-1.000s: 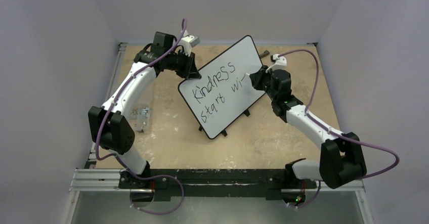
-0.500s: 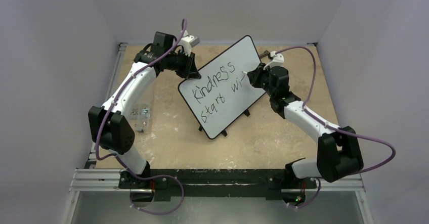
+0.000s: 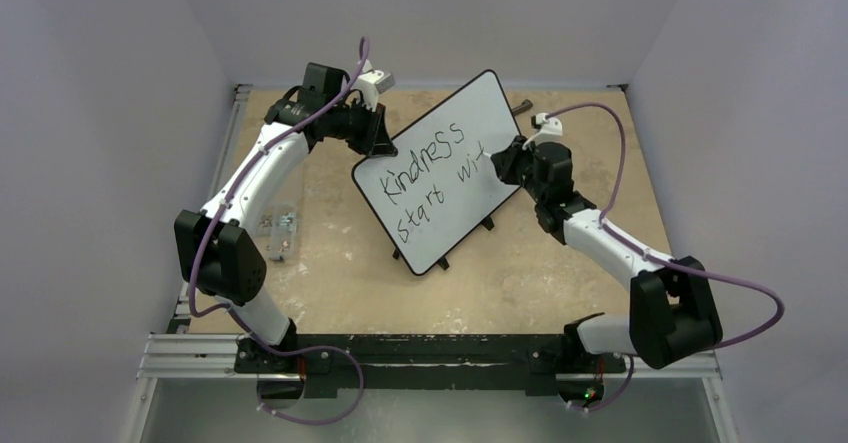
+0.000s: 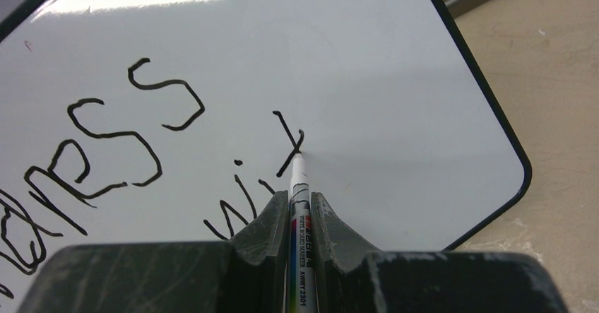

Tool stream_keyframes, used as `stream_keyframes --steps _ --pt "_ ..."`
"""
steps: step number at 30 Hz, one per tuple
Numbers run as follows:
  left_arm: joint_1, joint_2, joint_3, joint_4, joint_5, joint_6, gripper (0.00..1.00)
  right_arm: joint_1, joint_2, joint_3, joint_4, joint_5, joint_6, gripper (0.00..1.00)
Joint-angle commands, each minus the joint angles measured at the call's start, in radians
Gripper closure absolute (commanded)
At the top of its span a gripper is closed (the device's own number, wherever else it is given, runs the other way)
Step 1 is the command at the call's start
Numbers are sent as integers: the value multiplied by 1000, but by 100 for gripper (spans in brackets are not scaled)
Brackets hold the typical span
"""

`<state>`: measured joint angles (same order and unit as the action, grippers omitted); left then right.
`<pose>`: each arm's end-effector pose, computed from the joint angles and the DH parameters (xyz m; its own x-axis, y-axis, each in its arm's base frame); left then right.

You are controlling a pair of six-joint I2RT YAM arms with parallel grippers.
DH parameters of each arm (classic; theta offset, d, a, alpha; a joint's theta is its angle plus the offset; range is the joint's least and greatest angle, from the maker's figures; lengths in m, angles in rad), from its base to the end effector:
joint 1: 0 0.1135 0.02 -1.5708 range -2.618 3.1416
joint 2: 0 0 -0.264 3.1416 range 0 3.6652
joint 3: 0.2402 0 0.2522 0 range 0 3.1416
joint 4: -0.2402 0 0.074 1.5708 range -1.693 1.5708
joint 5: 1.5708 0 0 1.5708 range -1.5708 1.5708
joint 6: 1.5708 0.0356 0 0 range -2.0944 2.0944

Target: Write a sentence on the whiteboard

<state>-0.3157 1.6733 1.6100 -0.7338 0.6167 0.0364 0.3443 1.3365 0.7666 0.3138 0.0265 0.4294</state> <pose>0.3427 -0.1336 0.3468 -0.6563 0.2456 -0.7134 0.6618 0.6415 -0.3880 0.2859 0.1015 0.2609 -0.3472 0.3176 -0.8824 -0.1856 0.8990 0.3966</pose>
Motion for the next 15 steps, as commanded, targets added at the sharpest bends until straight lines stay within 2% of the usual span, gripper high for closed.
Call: stream_keyframes --steps 1,8,15 --pt "-36 19 -30 -96 -74 125 100 1 -44 -52 10 -24 7 100" --pt "-36 20 -30 -96 -74 125 100 1 -52 -59 -11 14 1 100" --pt "-36 20 -30 -96 -74 125 100 -1 -24 18 -38 57 -27 100"
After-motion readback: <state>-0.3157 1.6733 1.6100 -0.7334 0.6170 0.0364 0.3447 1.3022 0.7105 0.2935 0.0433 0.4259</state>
